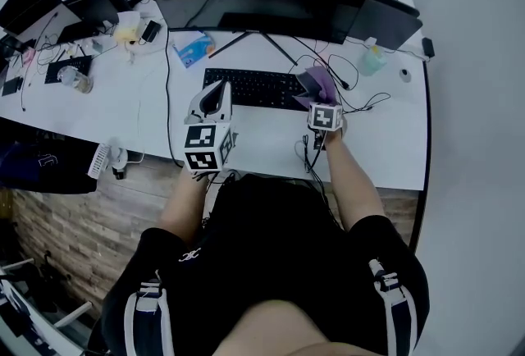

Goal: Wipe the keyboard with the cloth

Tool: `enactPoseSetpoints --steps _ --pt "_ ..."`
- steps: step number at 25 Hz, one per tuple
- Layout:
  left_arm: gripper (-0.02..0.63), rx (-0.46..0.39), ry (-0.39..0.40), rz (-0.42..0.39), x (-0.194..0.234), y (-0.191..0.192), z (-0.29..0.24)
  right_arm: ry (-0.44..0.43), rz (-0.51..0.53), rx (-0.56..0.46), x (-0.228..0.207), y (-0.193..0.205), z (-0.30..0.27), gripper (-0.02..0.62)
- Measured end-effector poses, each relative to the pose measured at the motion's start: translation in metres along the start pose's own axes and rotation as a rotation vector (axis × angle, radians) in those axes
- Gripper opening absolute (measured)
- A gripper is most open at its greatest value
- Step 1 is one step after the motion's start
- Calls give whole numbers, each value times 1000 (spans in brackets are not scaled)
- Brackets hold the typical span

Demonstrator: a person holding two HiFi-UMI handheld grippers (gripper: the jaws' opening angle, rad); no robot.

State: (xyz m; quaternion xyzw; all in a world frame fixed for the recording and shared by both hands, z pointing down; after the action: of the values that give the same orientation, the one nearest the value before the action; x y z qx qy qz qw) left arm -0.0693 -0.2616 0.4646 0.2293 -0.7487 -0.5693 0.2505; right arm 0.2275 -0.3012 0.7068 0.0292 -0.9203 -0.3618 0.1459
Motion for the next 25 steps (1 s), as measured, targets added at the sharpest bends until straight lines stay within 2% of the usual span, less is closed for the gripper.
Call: enactPoseSetpoints --steps 6,16,25 --pt "11 -2 8 -1 8 1 0 22 -42 19 2 15 7 83" --pt "11 10 12 -4 29 4 10 78 -101 46 13 12 11 83" --pt "11 11 10 -15 56 3 27 40 -87 36 69 5 21 83"
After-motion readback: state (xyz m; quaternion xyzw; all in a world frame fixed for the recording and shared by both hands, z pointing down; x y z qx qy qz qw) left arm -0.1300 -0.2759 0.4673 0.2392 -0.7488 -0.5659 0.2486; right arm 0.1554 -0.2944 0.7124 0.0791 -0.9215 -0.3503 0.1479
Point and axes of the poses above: the fingertips, and each gripper's own axes: z backward along the fingers, x to its left, y out of its underside, the point moved 3 cm from there along z, backward along the fingers, and after that the axes turned 15 degrees about y, right-handed, at the moved point
